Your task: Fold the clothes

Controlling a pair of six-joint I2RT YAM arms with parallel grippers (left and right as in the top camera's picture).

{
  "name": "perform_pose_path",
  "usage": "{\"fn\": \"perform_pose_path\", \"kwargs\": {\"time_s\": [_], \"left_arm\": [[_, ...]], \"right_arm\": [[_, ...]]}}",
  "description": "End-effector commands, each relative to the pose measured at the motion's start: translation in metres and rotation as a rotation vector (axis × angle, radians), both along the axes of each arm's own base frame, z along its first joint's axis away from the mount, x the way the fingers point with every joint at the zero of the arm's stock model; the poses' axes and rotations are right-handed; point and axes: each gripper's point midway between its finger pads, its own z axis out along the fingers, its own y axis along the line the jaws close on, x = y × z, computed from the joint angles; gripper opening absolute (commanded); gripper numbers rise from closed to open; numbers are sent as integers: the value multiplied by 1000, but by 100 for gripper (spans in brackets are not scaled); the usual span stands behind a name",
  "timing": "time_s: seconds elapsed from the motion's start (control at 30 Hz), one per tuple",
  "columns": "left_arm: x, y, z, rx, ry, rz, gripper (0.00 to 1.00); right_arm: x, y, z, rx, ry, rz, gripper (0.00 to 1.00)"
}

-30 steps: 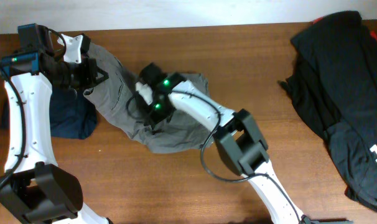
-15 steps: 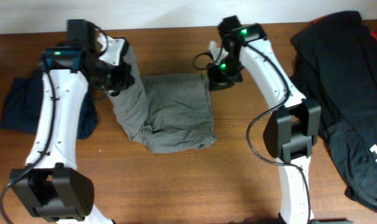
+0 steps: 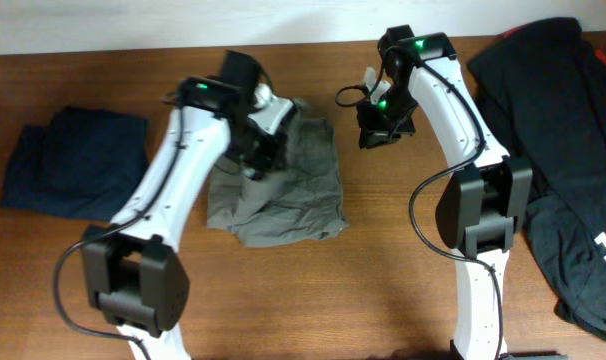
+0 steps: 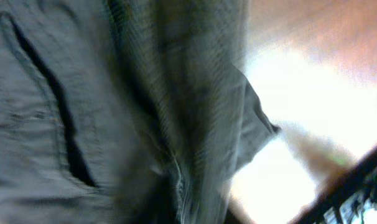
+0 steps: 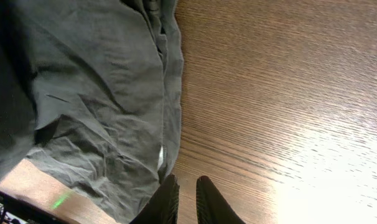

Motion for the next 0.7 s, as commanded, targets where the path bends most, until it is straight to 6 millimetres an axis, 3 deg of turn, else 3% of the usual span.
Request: {"fn": "perform_pose_path", "kwargs": {"time_s": [0.0, 0.07, 0.17, 0.23, 0.3, 0.4, 0.53, 0.67], "left_arm": [[-17, -16, -8, 10, 44, -46, 98], [-17, -17, -5, 17, 34, -53, 99], [-2, -6, 6, 61, -26, -26, 99], [14, 6, 20, 84, -84, 8, 99], [48, 33, 42, 107, -195, 88, 99], [74, 56, 49, 92, -262, 159, 96], [112, 100, 38, 87, -306, 268, 71], [140, 116, 13, 73, -316, 308, 70]], "right_arm": [[-1, -7, 2, -29, -8, 6, 17], [-1, -8, 2, -32, -8, 6, 17], [-3, -11, 2, -34, 5, 1, 17], [-4, -13, 3, -34, 9, -5, 17], [-3, -15, 15, -19, 0, -14, 17], [-1, -4, 38, 48, -56, 26, 16], [-10, 21, 63, 125, -94, 103, 15], [-28, 48, 57, 124, -51, 171, 15]]}}
